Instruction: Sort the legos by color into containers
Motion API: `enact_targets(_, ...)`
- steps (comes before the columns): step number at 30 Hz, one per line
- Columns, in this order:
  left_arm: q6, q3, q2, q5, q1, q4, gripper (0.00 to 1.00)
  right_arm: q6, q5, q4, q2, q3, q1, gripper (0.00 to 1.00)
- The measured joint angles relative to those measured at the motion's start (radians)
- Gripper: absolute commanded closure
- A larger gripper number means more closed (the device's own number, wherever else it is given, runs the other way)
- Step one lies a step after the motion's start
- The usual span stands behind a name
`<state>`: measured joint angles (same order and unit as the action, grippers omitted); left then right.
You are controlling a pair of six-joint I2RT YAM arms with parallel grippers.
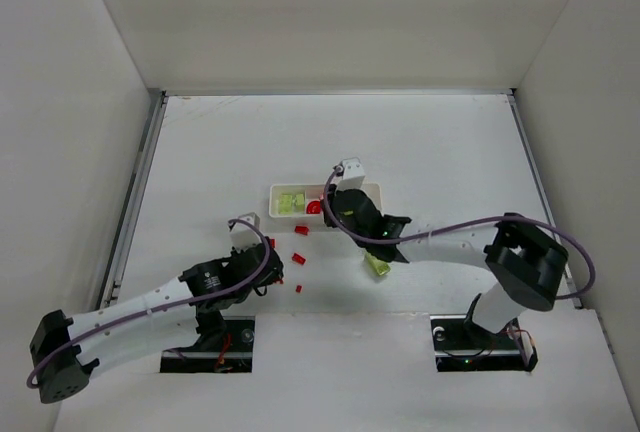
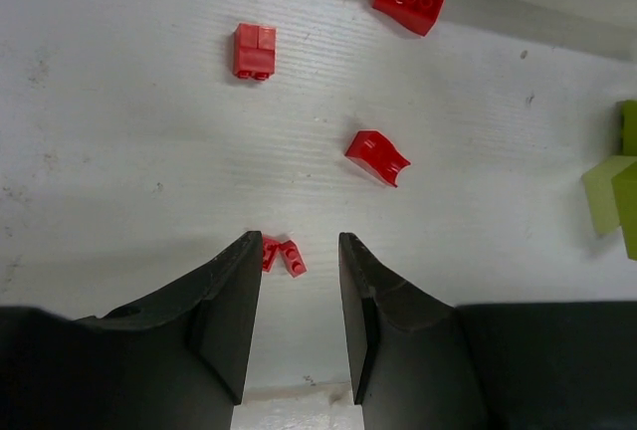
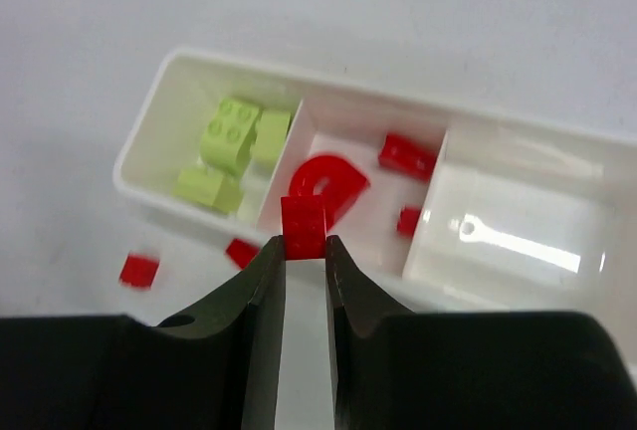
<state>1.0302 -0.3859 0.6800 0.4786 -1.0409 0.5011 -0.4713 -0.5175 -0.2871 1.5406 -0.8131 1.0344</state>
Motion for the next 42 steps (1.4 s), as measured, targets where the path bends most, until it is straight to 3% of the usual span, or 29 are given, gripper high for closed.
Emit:
enact_targets(3, 0.0, 0.0, 0.0, 0.0, -0.006, -0.032, 0.66, 0.023, 0.009, -0.014, 0.092, -0.082, -0.043, 0.73)
enact_targets(7, -0.004, 0.002, 0.014, -0.002, -0.006, -0.092, 0.65, 0.039, 0.021, -0.012, 0.163, -0.128, -0.071, 0.49)
enact_targets(10, -0.013, 0.002, 0.036, -0.005, -0.005, -0.128, 0.65, 0.048, 0.024, -0.005, 0.173, -0.131, -0.071, 0.41)
enact_targets(14, -0.034, 0.002, 0.038, -0.008, 0.003, -0.187, 0.64, 0.055, 0.014, -0.006, 0.117, -0.104, -0.069, 0.45)
enact_targets(18, -0.065, 0.002, 0.039, -0.01, 0.024, -0.256, 0.62, 0.035, -0.061, 0.011, -0.11, 0.06, -0.022, 0.45)
enact_targets(22, -0.101, 0.002, 0.069, -0.03, 0.061, -0.356, 0.61, -0.068, -0.144, 0.152, -0.381, 0.219, 0.083, 0.35)
enact_targets(26, -0.135, 0.002, 0.153, -0.082, 0.114, -0.475, 0.61, -0.234, -0.165, 0.385, -0.525, 0.281, 0.099, 0.27)
enact_targets(31, -0.163, -0.006, 0.249, -0.142, 0.146, -0.571, 0.61, -0.335, -0.155, 0.549, -0.527, 0.29, 0.114, 0.25)
enact_targets(42, -0.177, -0.01, 0.266, -0.171, 0.146, -0.649, 0.6, -0.329, -0.052, 0.573, -0.397, 0.29, 0.119, 0.36)
